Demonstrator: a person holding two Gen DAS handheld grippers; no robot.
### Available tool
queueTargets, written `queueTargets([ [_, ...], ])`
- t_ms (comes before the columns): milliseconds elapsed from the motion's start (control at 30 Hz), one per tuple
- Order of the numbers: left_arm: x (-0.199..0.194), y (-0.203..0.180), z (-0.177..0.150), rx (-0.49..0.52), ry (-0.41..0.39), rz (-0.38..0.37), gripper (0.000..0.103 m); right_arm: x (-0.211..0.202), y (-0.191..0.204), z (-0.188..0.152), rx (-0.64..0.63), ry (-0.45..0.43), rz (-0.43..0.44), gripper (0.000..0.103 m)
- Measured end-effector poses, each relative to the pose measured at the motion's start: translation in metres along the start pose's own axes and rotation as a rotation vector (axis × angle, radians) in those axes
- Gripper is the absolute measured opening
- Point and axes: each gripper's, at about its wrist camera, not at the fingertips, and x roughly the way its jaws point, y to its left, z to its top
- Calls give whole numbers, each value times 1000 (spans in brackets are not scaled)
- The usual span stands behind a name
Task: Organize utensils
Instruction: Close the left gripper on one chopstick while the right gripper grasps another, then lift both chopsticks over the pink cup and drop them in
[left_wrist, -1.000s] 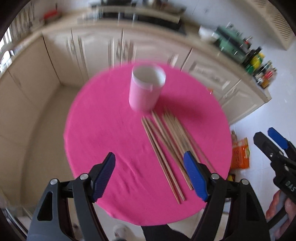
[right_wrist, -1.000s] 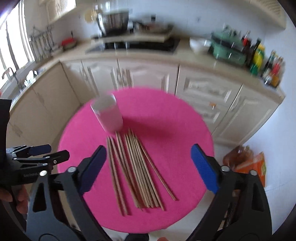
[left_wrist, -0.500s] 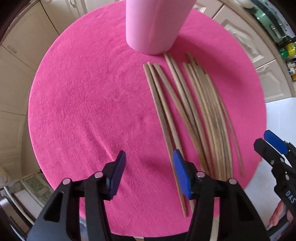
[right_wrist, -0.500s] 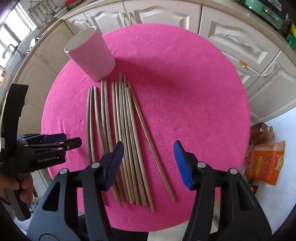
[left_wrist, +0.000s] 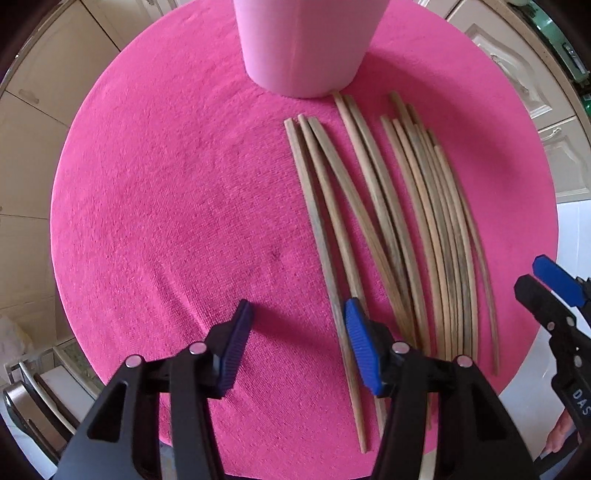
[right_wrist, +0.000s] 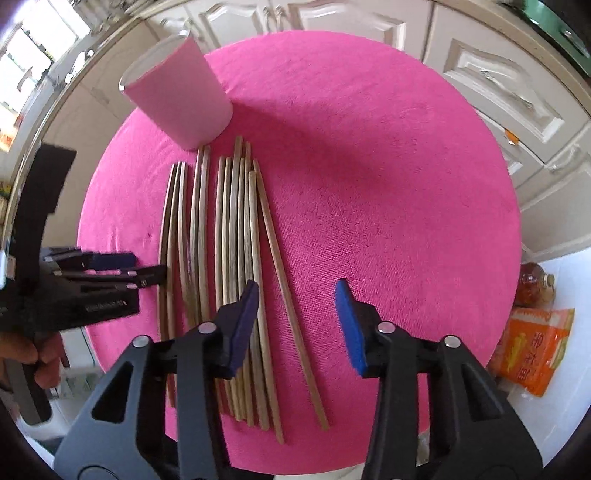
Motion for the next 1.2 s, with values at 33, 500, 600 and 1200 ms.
queueTargets([
  [33, 0, 0, 0, 7, 5, 6, 50, 2, 1, 1, -15, 9, 4, 36],
  [500, -16, 18, 27, -9, 29, -47, 8, 46, 27, 27, -247, 166, -19, 18],
  [600, -29, 31, 14, -2, 6, -64, 7, 49, 34, 31, -291, 183, -47, 14],
  [1200, -133, 75, -18, 193, -304, -263, 6, -38, -6, 34, 69, -87, 157, 6],
])
